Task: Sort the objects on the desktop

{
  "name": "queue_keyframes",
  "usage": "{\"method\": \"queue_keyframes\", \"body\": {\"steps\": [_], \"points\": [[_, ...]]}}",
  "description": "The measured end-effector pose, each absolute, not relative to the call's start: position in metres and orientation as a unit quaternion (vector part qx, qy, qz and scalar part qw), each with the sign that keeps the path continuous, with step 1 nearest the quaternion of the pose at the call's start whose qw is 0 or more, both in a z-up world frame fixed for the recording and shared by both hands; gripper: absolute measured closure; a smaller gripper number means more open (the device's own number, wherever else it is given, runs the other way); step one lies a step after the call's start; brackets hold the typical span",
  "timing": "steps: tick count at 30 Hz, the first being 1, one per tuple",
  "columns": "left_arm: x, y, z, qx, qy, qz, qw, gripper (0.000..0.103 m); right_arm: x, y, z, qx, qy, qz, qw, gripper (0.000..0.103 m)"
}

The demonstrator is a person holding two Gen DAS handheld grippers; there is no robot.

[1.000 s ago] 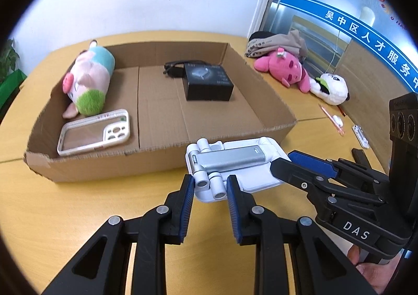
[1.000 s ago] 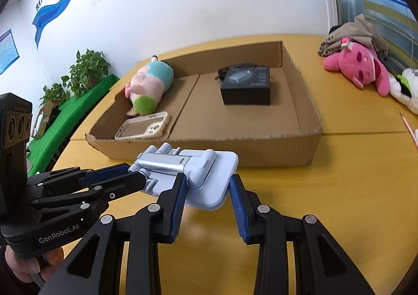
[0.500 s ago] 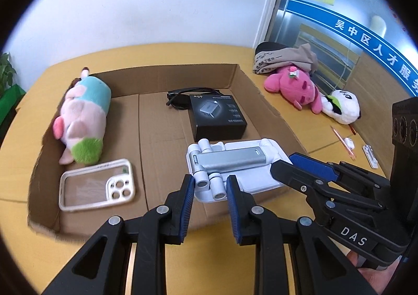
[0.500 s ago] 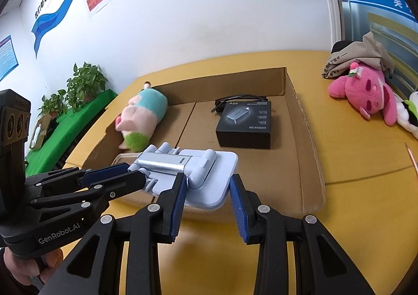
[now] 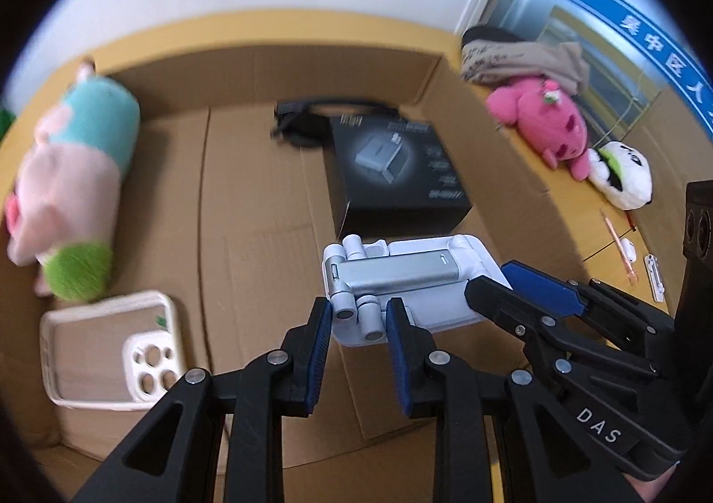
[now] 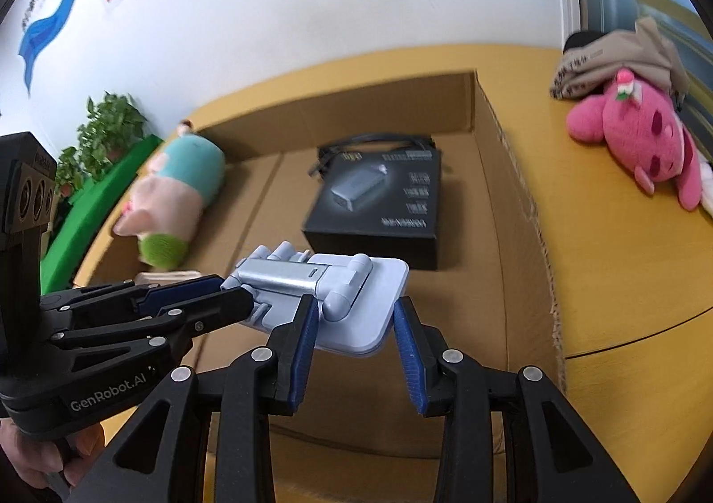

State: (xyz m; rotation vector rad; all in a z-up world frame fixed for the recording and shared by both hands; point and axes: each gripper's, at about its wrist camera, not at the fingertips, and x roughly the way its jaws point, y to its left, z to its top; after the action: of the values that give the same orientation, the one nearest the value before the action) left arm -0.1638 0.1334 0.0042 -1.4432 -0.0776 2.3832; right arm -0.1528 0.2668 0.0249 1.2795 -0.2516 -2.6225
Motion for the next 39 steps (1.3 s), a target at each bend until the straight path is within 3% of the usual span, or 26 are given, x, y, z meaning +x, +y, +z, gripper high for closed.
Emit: {"method": "queue_keyframes", "body": {"steps": [6,8,10,14,16,18,20,27,31,35,39], "points": [[-0.168,0.138,-0.016,-0.543,-0.034,0.821,0.175,0.079,-0.165,0.271,0.001,0.469,-0.088,-0.874,0.092,0.062],[-0.168,0.138,-0.018,-0.550,-0.042,0.814,0.180,0.079,-0.164,0.274,-0.002,0.468,-0.101,-0.873,0.095,0.055],[-0.163,0.133,-0.014,-0.543,-0.045,0.821,0.173,0.079,-0.159,0.277,0.000,0.461,-0.110,-0.875,0.097,0.040],[-0.142,0.121,0.014,-0.482,-0.031,0.861,0.160,0.078,-0.140,0.271,0.020,0.424,-0.099,-0.893,0.110,0.024],[-0.124,0.108,0.032,-0.436,-0.026,0.886,0.152,0.064,-0.124,0.265,0.033,0.388,-0.082,-0.911,0.115,0.006],[-0.112,0.094,0.041,-0.406,-0.030,0.902,0.142,0.030,-0.105,0.257,0.044,0.348,-0.071,-0.927,0.123,0.000],[-0.099,0.078,0.046,-0.377,-0.039,0.916,0.128,0.025,-0.092,0.247,0.048,0.325,-0.065,-0.935,0.129,0.000],[-0.076,0.031,0.021,-0.376,-0.060,0.921,0.082,0.025,-0.074,0.222,0.021,0.310,-0.031,-0.945,0.097,0.000],[-0.069,0.024,0.008,-0.352,-0.039,0.933,0.064,0.025,-0.068,0.227,0.014,0.289,-0.055,-0.951,0.094,0.000],[-0.068,0.033,0.000,-0.326,0.010,0.944,0.054,0.025,-0.069,0.221,0.011,0.286,-0.030,-0.954,0.084,0.000],[-0.064,0.030,-0.003,-0.309,0.004,0.949,0.063,0.016,-0.071,0.213,0.006,0.280,0.006,-0.958,0.064,0.000]]}}
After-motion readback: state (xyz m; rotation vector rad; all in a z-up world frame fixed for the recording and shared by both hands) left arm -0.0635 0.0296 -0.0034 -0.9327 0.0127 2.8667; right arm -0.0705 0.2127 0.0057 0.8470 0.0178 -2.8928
